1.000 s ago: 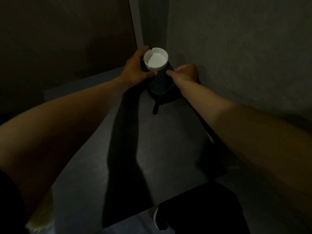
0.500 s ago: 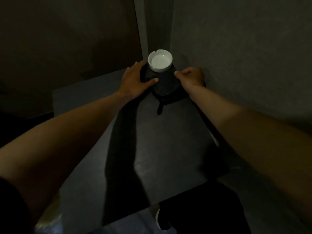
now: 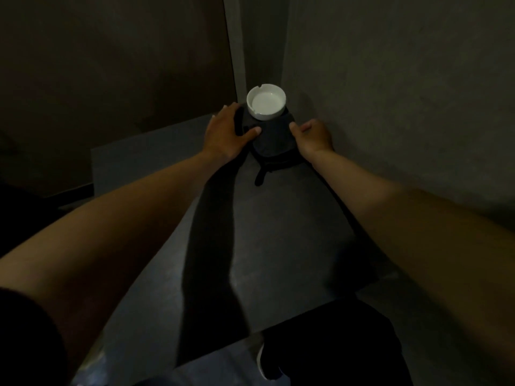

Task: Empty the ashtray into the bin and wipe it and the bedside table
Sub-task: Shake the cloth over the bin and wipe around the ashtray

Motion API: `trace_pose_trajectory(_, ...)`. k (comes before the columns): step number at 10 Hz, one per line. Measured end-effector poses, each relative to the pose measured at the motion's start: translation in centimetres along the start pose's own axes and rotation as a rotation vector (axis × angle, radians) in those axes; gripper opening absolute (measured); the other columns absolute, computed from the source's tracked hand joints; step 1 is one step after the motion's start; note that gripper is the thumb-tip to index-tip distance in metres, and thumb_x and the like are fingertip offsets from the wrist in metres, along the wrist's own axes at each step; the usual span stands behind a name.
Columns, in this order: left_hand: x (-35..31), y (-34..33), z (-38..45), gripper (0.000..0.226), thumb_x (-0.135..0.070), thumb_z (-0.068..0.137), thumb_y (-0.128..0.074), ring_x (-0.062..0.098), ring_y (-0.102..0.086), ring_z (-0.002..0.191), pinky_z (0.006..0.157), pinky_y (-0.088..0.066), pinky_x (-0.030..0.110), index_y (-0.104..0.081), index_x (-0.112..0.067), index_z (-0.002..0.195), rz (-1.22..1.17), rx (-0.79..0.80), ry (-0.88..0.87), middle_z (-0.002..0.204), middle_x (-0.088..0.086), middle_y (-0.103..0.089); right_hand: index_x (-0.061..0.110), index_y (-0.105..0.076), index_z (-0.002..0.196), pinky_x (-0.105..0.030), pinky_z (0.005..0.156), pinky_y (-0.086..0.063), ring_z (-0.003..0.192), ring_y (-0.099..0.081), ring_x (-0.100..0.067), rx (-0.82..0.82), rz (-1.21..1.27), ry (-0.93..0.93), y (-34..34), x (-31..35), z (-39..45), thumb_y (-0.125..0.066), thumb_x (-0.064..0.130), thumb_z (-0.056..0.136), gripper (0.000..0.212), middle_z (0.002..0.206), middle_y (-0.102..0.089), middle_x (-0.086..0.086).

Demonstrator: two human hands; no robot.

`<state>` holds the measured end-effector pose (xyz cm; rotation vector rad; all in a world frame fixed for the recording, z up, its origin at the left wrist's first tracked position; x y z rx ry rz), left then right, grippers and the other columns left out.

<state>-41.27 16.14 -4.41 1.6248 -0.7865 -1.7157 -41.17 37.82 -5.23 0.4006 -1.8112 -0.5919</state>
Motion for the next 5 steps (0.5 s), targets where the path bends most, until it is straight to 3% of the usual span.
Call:
trace_pose_trajectory(1, 0.0, -0.1, -0.8, 0.077, -0.055, 0.090, -0.062, 0.030, -0.030, 0.147, 0.122, -0.020, 0.046, -0.038, -0.012, 0.149, -0.006, 0.008, 0.031, 0.153, 0.010, -0.044, 0.013, -0.053, 0.092, -0.035, 0.085, -0.049, 0.092, -0.060, -0.025, 0.009, -0.050, 0.016, 0.0, 0.3, -0.5, -0.055, 0.043, 0.098, 0.030, 0.102, -0.063, -0.011)
trace_pose_trajectory(4, -0.3, -1.1, -4.2, 0.088, -0.057, 0.090, -0.061, 0.027, -0.020, 0.152, 0.124, -0.016, 0.043, -0.028, -0.009, 0.155, -0.005, 0.031, 0.109, 0.161, 0.010, -0.031, 0.007, -0.062, 0.104, -0.036, 0.084, -0.049, 0.099, -0.062, -0.028, -0.004, -0.077, -0.016, 0.0, 0.3, -1.8, -0.057, 0.039, 0.097, 0.033, 0.106, -0.065, -0.014)
trace_pose_trajectory(5, -1.5, -0.8, -4.8, 0.087, -0.054, 0.091, -0.062, 0.027, -0.022, 0.151, 0.123, -0.020, 0.041, -0.025, -0.009, 0.156, -0.075, 0.036, 0.139, 0.162, 0.009, -0.028, 0.012, -0.058, 0.104, -0.034, 0.082, -0.048, 0.107, -0.062, -0.032, -0.002, -0.100, -0.039, 0.1, 1.0, -2.2, -0.054, 0.047, 0.096, 0.037, 0.108, -0.063, -0.010)
Point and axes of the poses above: each hand's wrist, its own z-axis towards the middle knuckle, its own y-axis out of the back of the hand, x = y × z, the point moved 6 cm from there along z, towards the middle knuckle
